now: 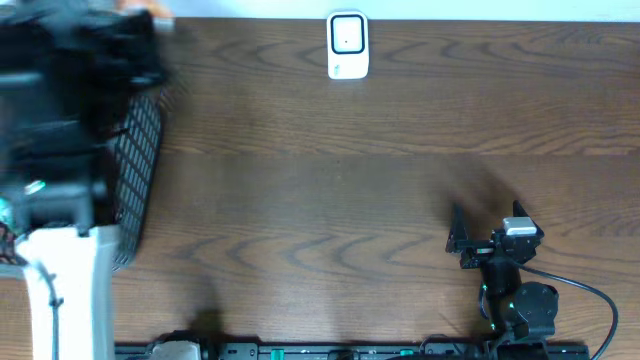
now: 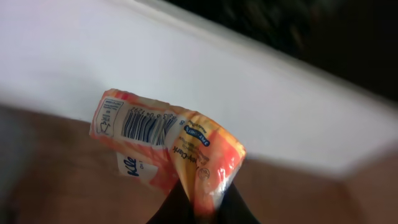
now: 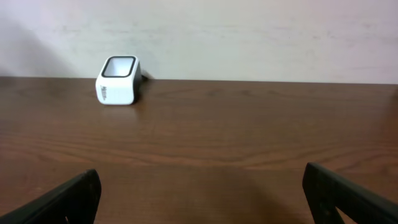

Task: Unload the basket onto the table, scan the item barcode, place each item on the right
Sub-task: 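Carry the orange pack forward and drop it near the scanner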

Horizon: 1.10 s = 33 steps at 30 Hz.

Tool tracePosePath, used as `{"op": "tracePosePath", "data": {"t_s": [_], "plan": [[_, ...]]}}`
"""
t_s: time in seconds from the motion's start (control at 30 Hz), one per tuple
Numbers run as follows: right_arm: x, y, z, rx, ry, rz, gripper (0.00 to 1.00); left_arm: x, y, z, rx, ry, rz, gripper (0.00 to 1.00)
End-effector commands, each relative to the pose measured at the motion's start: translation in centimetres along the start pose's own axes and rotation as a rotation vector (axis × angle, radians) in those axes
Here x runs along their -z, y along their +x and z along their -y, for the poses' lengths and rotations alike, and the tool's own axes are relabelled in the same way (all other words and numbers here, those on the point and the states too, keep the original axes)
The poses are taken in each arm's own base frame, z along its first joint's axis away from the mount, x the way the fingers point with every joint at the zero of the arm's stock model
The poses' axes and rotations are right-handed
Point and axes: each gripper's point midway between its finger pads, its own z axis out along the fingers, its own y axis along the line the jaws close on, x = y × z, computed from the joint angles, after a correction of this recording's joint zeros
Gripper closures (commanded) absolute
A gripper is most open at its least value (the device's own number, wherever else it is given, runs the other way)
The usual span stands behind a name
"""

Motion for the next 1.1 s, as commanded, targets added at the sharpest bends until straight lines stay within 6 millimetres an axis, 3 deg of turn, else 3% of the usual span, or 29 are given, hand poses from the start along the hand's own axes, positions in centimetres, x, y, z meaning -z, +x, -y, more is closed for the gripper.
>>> {"op": "tracePosePath", "data": {"t_s": [0.0,0.17,0.3,0.47,0.63,0.77,0.83,0.93,1.07], "plan": [[0.0,0.0,0.3,0.011,0.015,0.002,0.01,-4.3,4.8,4.1,-0.286,0.053,-0.119,0.92],[0.0,0.0,0.3,0.011,0.015,0.002,0.01,-10.3,13.9,7.0,-0.506,0.085,-0.320,0.93],[0.0,0.0,0.3,0.011,0.015,0.002,0.01,-13.8,21.0,8.3,-0.583,0.136,-0.463,0.92],[0.0,0.0,0.3,0.011,0.015,0.002,0.01,-17.4,29.0,8.3,-0.694,0.181,-0.601,0.92],[0.0,0.0,0.3,0.011,0.014,0.002,0.01,-19.2,34.8,7.5,-0.715,0.188,-0.702,0.84],[0.0,0.0,0.3,0.011,0.015,0.002,0.01,-19.6,37.3,7.6,-0.728,0.200,-0.736,0.69],[0.0,0.0,0.3,0.011,0.015,0.002,0.01,-19.6,37.5,8.0,-0.733,0.207,-0.731,0.39],[0.0,0.0,0.3,0.011,0.015,0.002,0.01,-20.1,36.5,8.6,-0.731,0.213,-0.687,0.39],[0.0,0.0,0.3,0.011,0.015,0.002,0.01,-20.6,32.3,7.6,-0.748,0.106,-0.583,0.39]]}}
